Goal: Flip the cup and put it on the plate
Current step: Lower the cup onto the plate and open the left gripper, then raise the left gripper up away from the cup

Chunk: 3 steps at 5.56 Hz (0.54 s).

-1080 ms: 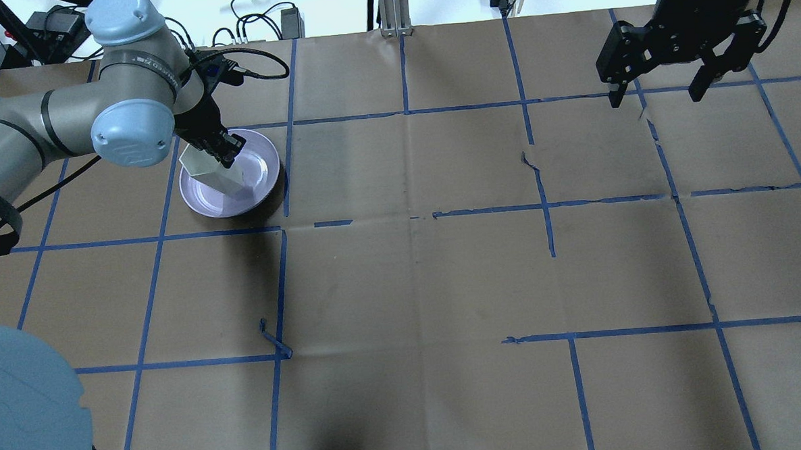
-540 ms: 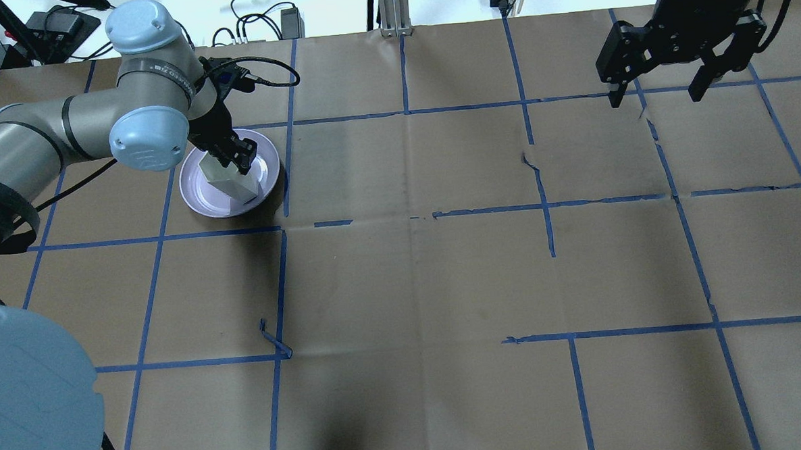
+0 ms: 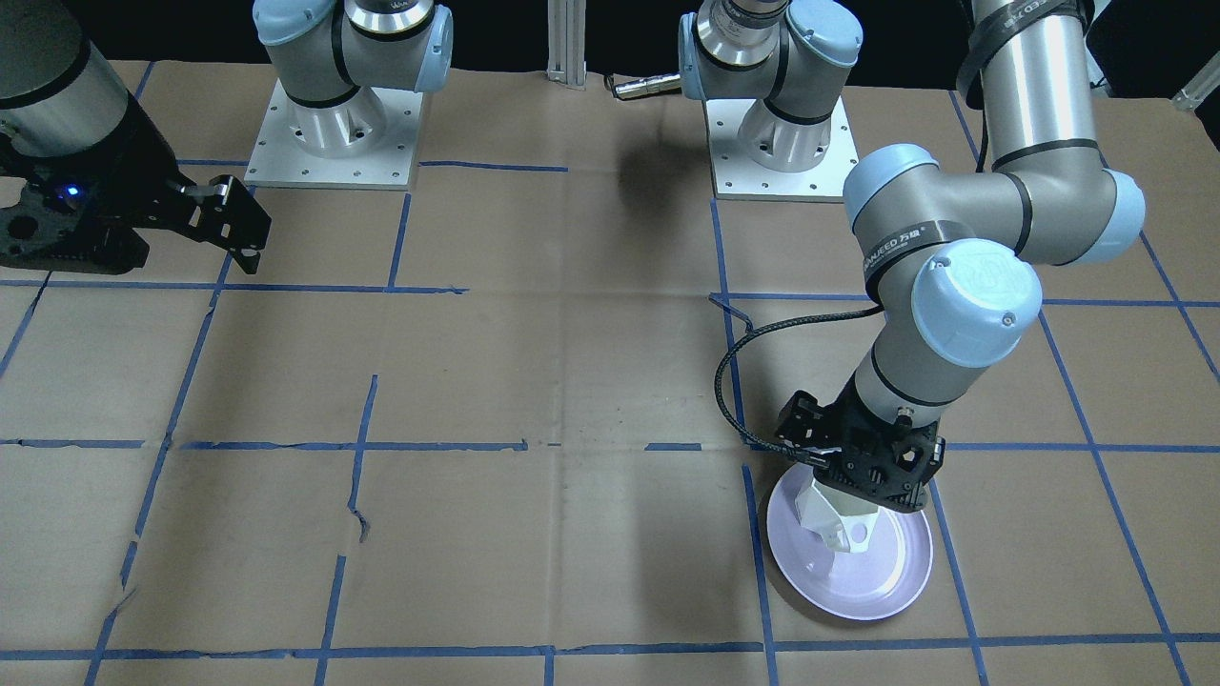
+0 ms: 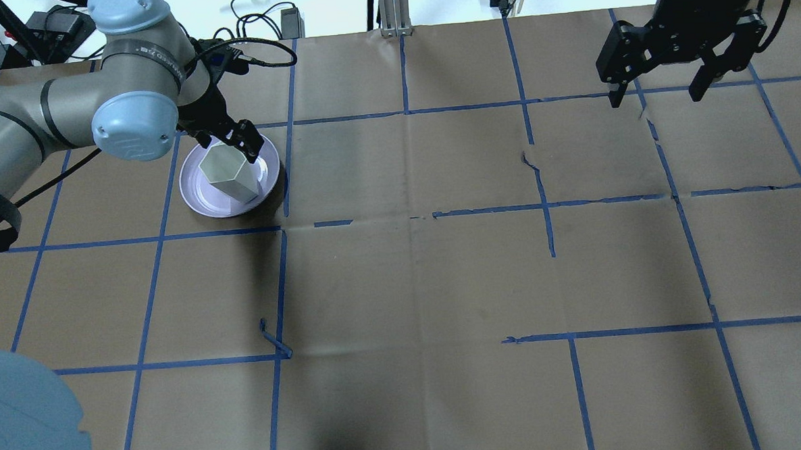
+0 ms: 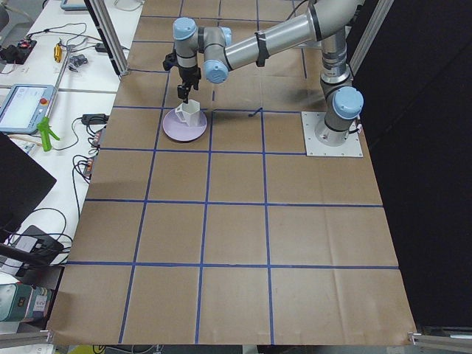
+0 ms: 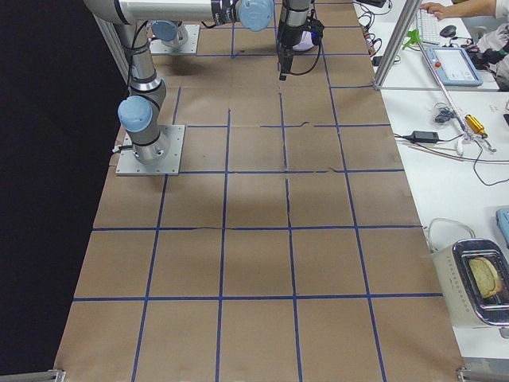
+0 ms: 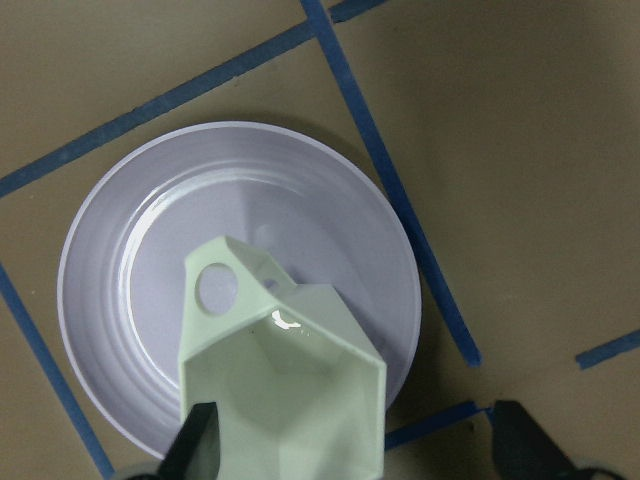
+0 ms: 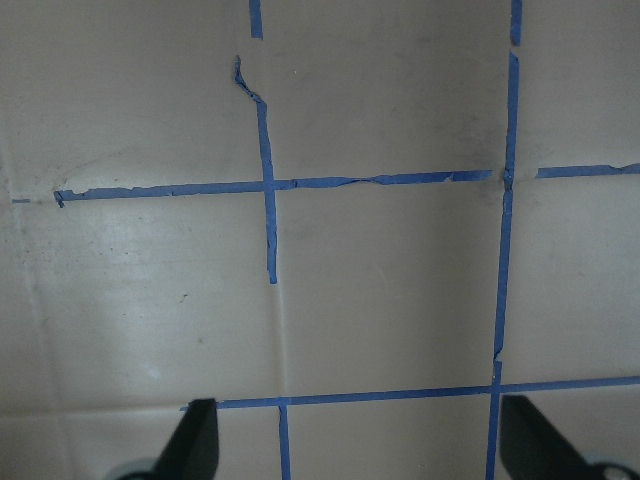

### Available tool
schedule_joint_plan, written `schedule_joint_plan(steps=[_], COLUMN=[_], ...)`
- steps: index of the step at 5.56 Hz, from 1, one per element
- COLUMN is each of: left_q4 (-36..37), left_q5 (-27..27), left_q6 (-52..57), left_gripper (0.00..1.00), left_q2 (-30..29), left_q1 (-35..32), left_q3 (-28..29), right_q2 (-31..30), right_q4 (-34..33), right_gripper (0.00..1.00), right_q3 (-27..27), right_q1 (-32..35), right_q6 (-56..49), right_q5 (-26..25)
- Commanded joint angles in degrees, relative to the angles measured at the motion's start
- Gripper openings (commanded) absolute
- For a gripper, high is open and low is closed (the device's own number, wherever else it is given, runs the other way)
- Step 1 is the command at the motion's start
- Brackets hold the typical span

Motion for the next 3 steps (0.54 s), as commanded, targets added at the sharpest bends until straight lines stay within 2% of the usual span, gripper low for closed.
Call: schedule_joint_plan(steps=[1,2,3], left_q4=[-13.6,-21.9,-24.0], left_q5=[-0.4,-1.9,-2.2], left_q6=[-12.7,-18.0,-19.4], left_gripper=[0.96,0.98,0.98], left_q2=[6.2,8.8,11.8], left_q1=[-2.2,-4.3,-5.1], left_q3=[5.5,9.8,10.3], right_q2=[0.0,0.0,0.0], right_q4=[0.0,0.0,0.0], right_gripper=[1.00,1.00,1.00], right_q3=[0.0,0.0,0.0], right_q1=[0.0,0.0,0.0], right_q6=[0.0,0.0,0.0], right_q5=[0.0,0.0,0.0])
